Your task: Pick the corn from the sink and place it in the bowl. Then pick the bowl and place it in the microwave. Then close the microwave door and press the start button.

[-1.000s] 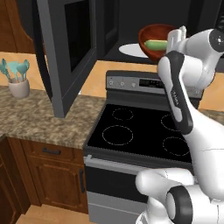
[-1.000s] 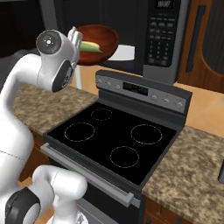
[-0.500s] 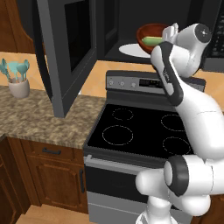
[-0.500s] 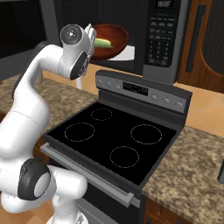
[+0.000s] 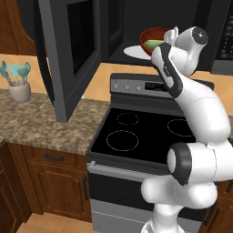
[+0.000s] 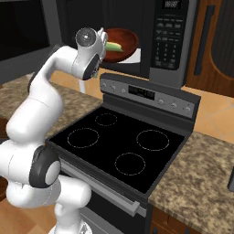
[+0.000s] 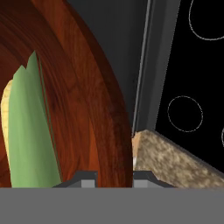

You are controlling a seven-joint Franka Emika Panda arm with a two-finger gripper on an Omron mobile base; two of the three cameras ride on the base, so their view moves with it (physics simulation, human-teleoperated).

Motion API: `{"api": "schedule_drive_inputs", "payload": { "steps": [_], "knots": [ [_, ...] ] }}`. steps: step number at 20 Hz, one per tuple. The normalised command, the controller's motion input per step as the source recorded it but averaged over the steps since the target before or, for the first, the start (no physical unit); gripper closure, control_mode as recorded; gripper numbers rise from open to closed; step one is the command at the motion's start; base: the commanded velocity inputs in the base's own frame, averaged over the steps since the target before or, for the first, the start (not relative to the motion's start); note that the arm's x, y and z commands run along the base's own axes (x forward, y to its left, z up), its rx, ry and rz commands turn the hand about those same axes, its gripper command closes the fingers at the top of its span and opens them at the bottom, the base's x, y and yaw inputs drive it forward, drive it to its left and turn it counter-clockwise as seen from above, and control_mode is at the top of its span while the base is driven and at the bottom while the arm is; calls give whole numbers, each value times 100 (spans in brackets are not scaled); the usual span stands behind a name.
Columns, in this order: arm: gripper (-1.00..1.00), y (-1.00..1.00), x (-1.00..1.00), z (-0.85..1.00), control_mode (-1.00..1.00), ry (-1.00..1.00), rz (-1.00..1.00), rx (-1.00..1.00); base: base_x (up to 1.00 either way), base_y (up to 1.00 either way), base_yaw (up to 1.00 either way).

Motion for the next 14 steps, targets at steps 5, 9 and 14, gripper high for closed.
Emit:
{"api": "schedule_drive_inputs", "payload": {
  "steps": [5, 9, 14],
  "knots": [
    [100, -37, 77, 0, -100, 3, 0, 0, 0, 0, 0],
    [100, -50, 71, -6, -100, 5, 3, 2, 0, 0, 0],
    [100, -6, 50, -37, -100, 1, 0, -2, 0, 0, 0]
  ]
}}
